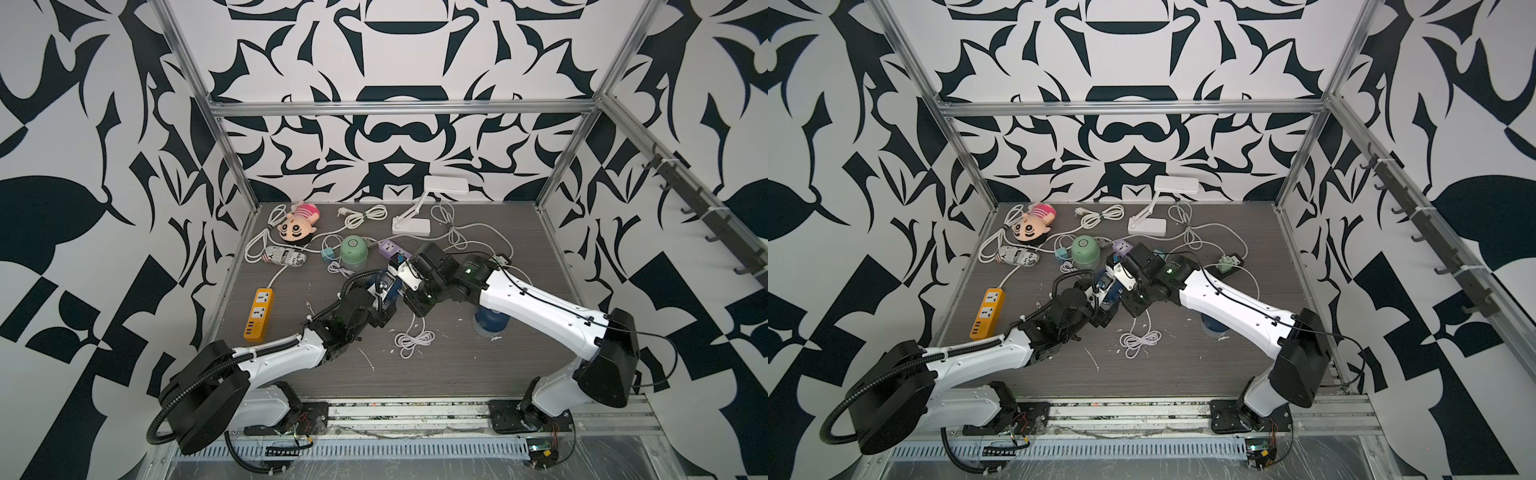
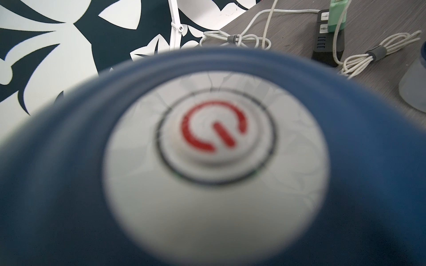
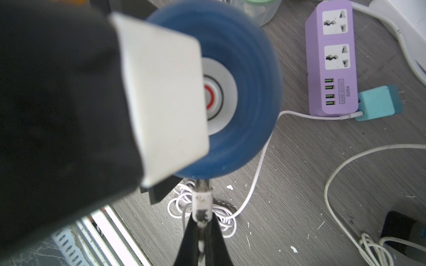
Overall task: Charge the cordless meat grinders
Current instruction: Insert the charging cable into the cordless meat grinder.
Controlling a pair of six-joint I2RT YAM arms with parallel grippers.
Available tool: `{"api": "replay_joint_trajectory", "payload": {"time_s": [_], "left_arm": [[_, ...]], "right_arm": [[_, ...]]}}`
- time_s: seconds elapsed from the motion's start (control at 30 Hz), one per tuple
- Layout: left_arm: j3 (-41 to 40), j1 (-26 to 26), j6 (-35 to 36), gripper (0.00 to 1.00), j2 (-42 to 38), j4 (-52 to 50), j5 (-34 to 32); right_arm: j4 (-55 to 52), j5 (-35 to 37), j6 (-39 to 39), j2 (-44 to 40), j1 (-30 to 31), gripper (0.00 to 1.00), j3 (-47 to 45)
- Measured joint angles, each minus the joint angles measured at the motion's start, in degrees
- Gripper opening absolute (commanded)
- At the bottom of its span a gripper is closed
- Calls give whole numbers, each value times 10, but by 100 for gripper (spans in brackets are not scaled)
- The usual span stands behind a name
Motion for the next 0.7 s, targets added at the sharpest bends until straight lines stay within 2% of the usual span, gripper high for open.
{"api": "replay_joint_trajectory", "payload": {"time_s": [0.7], "left_arm": [[-2,-14,0,38,3,0,-21]], "right_arm": [[-26,-7,2,13,-9,0,16]]}}
